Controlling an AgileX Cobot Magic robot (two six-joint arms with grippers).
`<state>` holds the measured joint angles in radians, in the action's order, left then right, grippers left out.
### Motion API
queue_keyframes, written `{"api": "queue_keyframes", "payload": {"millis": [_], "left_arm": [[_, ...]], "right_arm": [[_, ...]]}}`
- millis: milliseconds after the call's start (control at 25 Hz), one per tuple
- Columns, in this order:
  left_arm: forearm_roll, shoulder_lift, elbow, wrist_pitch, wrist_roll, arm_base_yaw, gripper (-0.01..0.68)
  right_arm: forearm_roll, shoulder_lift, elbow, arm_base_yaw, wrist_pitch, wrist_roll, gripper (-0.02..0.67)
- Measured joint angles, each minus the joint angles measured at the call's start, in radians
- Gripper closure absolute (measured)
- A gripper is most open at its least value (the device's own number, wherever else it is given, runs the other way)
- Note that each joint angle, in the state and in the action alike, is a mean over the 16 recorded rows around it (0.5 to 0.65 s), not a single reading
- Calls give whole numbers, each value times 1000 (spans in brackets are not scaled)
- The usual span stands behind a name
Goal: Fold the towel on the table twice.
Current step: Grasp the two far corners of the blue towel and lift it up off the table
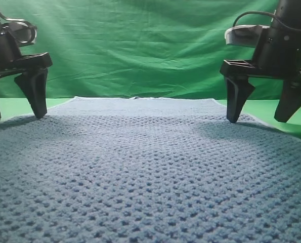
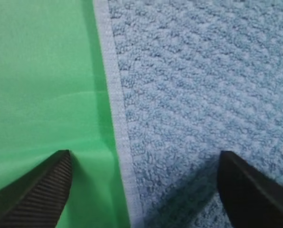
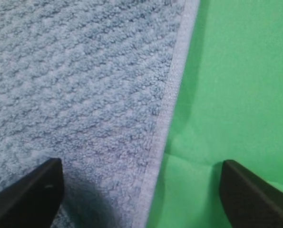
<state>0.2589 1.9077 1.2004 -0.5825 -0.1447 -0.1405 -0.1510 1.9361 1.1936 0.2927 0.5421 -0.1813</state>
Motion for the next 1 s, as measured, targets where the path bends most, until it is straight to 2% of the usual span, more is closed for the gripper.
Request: {"api": "queue_keyframes", "payload": {"millis": [160, 280, 400, 640, 760, 880, 1000], "left_arm": [[16, 2, 1, 4, -6, 0, 89], [41, 5, 1, 6, -19, 0, 166], [73, 8, 1, 6, -45, 0, 272], [142, 14, 1, 3, -114, 0, 501], [172, 17, 1, 1, -147, 0, 590], [190, 19, 1, -2, -173, 0, 646], [196, 19, 2, -7, -186, 0, 666]], "right_arm": [[8, 9, 5, 14, -12, -13, 74], [11, 14, 8, 23, -20, -21, 134], [10, 17, 10, 30, -24, -27, 220], [-2, 20, 17, 34, -13, -31, 435], [-7, 24, 33, 35, 13, -30, 527], [-8, 29, 62, 36, 56, -30, 596], [-5, 34, 103, 36, 111, -27, 637]]}}
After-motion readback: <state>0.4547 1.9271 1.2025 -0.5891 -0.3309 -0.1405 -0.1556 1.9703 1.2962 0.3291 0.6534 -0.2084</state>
